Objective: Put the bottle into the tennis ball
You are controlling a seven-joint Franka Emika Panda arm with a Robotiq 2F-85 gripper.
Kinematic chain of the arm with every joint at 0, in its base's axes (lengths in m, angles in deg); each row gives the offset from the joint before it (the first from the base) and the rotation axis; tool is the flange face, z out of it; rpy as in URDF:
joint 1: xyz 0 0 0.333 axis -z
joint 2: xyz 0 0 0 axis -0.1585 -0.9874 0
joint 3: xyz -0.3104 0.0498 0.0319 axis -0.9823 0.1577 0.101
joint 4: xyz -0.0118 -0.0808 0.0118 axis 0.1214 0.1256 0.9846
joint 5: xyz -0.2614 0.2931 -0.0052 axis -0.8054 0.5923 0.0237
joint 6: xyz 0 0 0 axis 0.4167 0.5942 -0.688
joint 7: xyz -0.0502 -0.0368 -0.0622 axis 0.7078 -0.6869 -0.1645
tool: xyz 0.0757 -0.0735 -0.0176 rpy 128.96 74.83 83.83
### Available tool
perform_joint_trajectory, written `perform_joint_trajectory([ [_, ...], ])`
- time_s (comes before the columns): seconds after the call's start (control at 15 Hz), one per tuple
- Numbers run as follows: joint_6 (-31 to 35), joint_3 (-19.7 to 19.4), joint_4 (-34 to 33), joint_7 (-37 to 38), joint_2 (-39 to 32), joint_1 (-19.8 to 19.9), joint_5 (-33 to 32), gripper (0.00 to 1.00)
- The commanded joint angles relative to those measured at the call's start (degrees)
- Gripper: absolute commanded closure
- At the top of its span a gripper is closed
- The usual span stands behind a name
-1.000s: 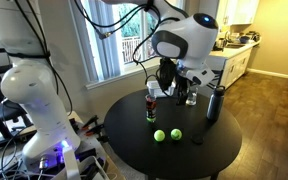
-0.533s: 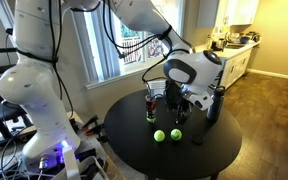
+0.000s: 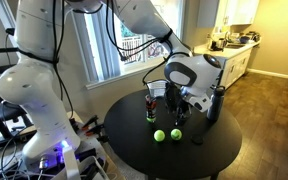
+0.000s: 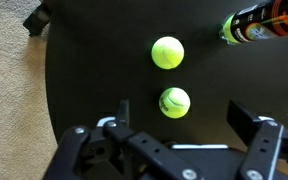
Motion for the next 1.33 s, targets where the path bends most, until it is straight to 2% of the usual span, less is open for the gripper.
perform_joint_trajectory([
  [0.0, 0.3, 1.9, 0.0, 0.7, 0.3, 1.9, -1.0, 0.0],
  [0.13, 2.5, 2.4, 0.3, -1.9, -0.6, 2.7, -0.5, 0.0],
  [0.2, 7.4, 2.4, 0.6, -0.3, -2.1, 2.0, -0.2, 0.0],
  [0.27, 14.0, 1.6, 0.2, -0.7, -5.0, 0.2, 2.5, 0.0],
  [0.33, 18.1, 2.1, -0.8, -1.0, -7.3, 0.2, 4.8, 0.0],
  [0.4, 23.1, 3.9, -1.9, -2.3, -10.0, 1.3, 7.9, 0.0],
  [0.47, 27.4, 7.1, -2.9, -0.6, -12.4, 3.5, 8.3, 0.0],
  [0.67, 35.8, 11.8, -7.1, 0.4, -19.4, 5.3, 9.6, 0.0],
  [0.87, 39.8, 17.1, -10.6, -0.1, -22.7, 7.9, 8.9, 0.0],
  [1.07, 40.2, 22.6, -14.1, -1.3, -24.8, 10.8, 8.9, 0.0],
  [1.27, 38.4, 24.0, -16.9, 0.5, -27.1, 10.4, 7.7, 0.0],
])
